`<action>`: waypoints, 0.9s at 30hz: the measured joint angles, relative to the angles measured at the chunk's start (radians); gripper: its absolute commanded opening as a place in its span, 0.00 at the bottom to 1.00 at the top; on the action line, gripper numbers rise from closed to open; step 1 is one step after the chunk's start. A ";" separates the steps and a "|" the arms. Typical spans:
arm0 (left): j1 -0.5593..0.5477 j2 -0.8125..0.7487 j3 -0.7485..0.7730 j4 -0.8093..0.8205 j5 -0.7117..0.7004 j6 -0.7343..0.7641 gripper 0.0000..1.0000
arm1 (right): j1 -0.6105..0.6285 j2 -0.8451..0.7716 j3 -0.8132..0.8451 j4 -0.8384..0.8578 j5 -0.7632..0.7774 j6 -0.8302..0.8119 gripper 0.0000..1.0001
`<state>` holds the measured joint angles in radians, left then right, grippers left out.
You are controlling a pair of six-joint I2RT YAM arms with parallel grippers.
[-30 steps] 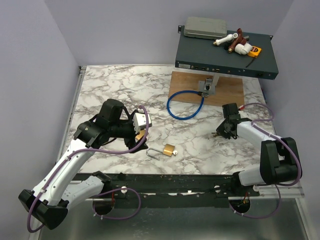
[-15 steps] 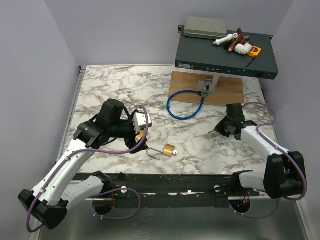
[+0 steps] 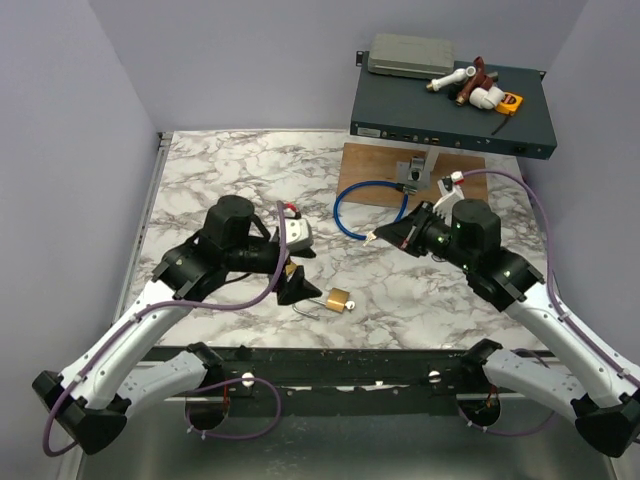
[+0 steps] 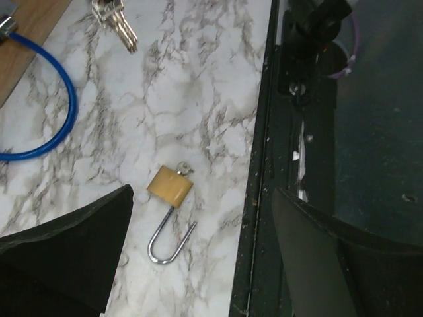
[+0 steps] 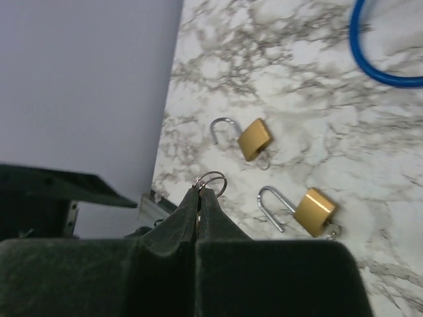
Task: Unlock with the key
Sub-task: Pick up the key from the center of the board.
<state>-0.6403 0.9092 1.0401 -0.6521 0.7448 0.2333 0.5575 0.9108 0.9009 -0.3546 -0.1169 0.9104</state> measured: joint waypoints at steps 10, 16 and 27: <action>-0.038 0.138 0.035 0.224 0.086 -0.276 0.51 | 0.150 -0.063 0.016 0.153 -0.030 -0.138 0.01; -0.041 0.146 0.054 0.308 0.187 -0.374 0.47 | 0.150 -0.072 0.016 0.258 -0.112 -0.198 0.01; -0.041 0.174 0.079 0.458 0.309 -0.546 0.21 | 0.155 -0.073 -0.059 0.454 -0.286 -0.248 0.01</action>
<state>-0.6811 1.0836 1.1194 -0.1940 1.0534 -0.3122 0.7128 0.8375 0.8421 0.0990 -0.4034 0.6628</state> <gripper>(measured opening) 0.153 0.011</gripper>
